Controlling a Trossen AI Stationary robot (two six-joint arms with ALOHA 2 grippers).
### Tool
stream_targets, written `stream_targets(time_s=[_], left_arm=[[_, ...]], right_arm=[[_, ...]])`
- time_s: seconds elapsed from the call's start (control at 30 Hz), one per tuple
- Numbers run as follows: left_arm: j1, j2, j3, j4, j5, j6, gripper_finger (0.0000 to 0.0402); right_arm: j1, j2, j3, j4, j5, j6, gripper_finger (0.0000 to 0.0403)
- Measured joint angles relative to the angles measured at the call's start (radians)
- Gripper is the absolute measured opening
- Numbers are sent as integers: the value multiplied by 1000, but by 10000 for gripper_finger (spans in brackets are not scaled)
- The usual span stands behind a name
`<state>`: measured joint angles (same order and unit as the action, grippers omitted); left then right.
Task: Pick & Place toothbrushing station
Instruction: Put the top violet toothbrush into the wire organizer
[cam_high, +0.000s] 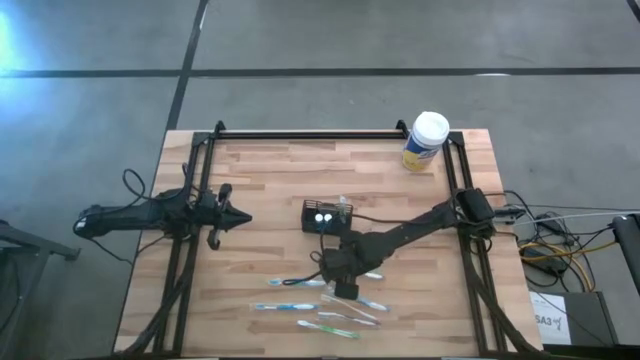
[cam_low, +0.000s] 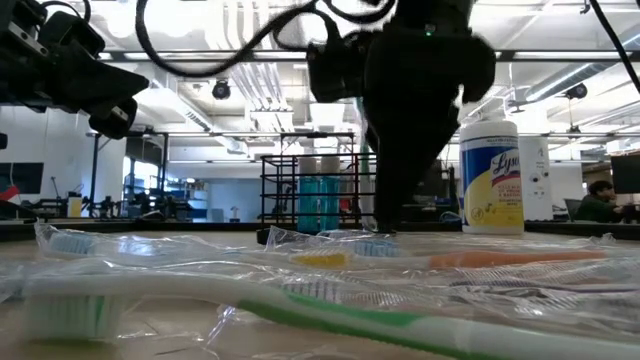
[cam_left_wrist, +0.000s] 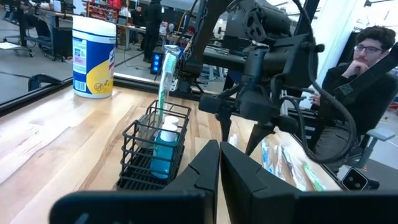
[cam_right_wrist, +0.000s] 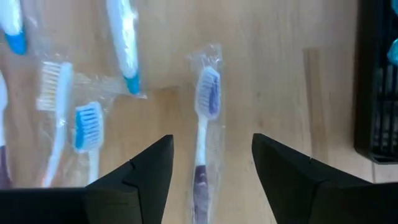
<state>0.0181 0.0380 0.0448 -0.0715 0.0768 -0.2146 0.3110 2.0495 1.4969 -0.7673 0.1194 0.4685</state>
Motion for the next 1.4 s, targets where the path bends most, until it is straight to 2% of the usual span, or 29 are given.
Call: stream_targets(time_s=[0.77, 0.97, 1.23, 1.4], left_arm=[[0, 0, 0, 0, 0, 6, 19], [0, 0, 0, 0, 0, 6, 19], [0, 0, 0, 0, 0, 6, 19], [0, 0, 0, 1, 0, 10, 19]], right_arm=[[-6, -6, -173, 220, -22, -10, 209], [-5, -6, -176, 231, 7, -4, 155], [-4, -4, -146, 208, 17, -39, 23], [-7, -38, -92, 95, 55, -78, 14]])
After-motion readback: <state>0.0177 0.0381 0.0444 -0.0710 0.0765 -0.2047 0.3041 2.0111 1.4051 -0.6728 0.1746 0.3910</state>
